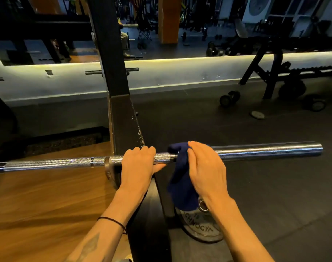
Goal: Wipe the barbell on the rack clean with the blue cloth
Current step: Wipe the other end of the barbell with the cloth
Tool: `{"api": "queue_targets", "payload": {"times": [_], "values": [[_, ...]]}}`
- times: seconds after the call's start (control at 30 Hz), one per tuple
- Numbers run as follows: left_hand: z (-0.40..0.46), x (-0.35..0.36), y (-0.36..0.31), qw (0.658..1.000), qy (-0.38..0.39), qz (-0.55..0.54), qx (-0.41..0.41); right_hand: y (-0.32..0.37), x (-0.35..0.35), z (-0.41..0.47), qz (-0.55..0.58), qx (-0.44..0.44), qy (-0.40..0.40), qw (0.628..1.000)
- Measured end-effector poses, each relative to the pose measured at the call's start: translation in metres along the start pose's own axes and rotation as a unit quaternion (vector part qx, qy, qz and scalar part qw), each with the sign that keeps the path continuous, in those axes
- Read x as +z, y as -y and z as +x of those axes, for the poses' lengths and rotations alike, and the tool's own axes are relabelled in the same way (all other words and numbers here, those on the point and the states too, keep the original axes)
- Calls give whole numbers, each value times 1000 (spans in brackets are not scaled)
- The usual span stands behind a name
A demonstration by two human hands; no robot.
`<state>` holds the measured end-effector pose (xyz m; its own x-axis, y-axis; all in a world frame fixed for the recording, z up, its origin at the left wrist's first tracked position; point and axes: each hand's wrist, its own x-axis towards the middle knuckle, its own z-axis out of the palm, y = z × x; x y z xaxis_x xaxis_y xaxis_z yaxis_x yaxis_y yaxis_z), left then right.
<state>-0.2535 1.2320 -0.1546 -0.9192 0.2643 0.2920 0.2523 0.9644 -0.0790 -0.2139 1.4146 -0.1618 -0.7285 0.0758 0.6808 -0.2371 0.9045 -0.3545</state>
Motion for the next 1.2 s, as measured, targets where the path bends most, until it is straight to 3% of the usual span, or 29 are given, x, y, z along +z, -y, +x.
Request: {"api": "queue_targets", "payload": {"times": [0.1,0.17,0.23,0.37,0.43,0.5,0.6,0.7,0.8,0.93,1.1,1.2], "values": [[0,1,-1,1000,2,-1,2,13,-11,44,-135,69,212,966],[0,1,-1,1000,-2,-5,-2,28,-5,63,-186,16,295,937],[1,2,-2,1000,-1,-9,-4,44,4,66,-199,-67,325,922],[1,1,0,1000,6,-23,-7,32,13,36,-115,-134,219,960],[0,0,-1,1000,0,-17,-2,14,8,15,-21,-102,70,992],[-1,0,-1,1000,-1,-13,0,-5,4,3,-8,-36,-9,999],[-2,-1,-1,1000,-4,-6,-7,-17,6,1,-20,51,-24,998],[-2,-1,-4,1000,-7,-8,-14,4,21,6,20,52,-38,998],[-3,-2,-6,1000,-14,-20,-14,19,33,0,50,-34,-13,998],[-6,-2,-5,1000,-20,-18,-13,-6,20,1,-11,-172,43,984],[-4,1,-5,999,-27,-26,-4,-55,-4,-11,-63,-35,-11,997],[-4,2,-5,999,-36,-12,-6,-40,9,-14,-33,30,-38,998]]}}
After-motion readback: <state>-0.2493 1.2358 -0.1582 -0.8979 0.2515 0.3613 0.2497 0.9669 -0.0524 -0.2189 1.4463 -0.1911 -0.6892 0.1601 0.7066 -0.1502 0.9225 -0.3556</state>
